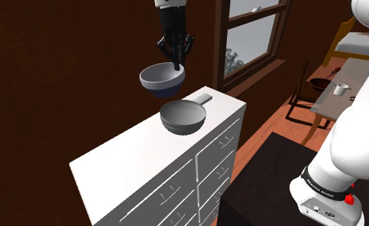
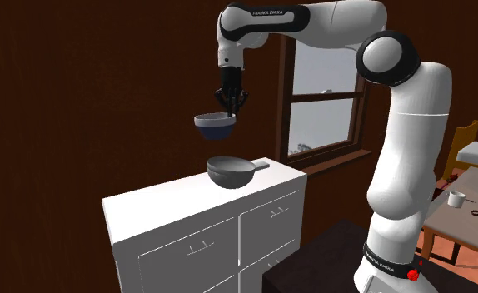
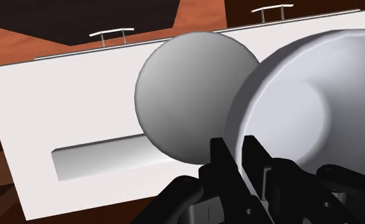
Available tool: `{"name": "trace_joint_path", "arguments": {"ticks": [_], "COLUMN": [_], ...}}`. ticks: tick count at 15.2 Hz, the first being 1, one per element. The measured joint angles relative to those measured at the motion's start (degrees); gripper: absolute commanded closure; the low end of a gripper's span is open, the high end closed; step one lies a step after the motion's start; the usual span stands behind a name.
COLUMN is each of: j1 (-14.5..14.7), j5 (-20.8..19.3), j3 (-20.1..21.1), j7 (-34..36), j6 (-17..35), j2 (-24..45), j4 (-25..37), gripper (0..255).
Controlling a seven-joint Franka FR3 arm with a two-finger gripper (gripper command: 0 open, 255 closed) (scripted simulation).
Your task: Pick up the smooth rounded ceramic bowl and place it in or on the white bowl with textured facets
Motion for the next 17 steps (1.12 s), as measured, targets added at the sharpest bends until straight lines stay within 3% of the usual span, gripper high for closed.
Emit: {"name": "trace_joint_path", "arguments": {"ticks": [4, 17], "j1": [-2.29, -2.46], "j5": [0.62, 1.1], "j3": [-2.28, -2.52], "j7": [-4.68, -6.28], "j6": [0.83, 10.97], "j2": [-4.43, -6.96], "j4": [-5.59, -18.34], "gripper": [255, 255]}}
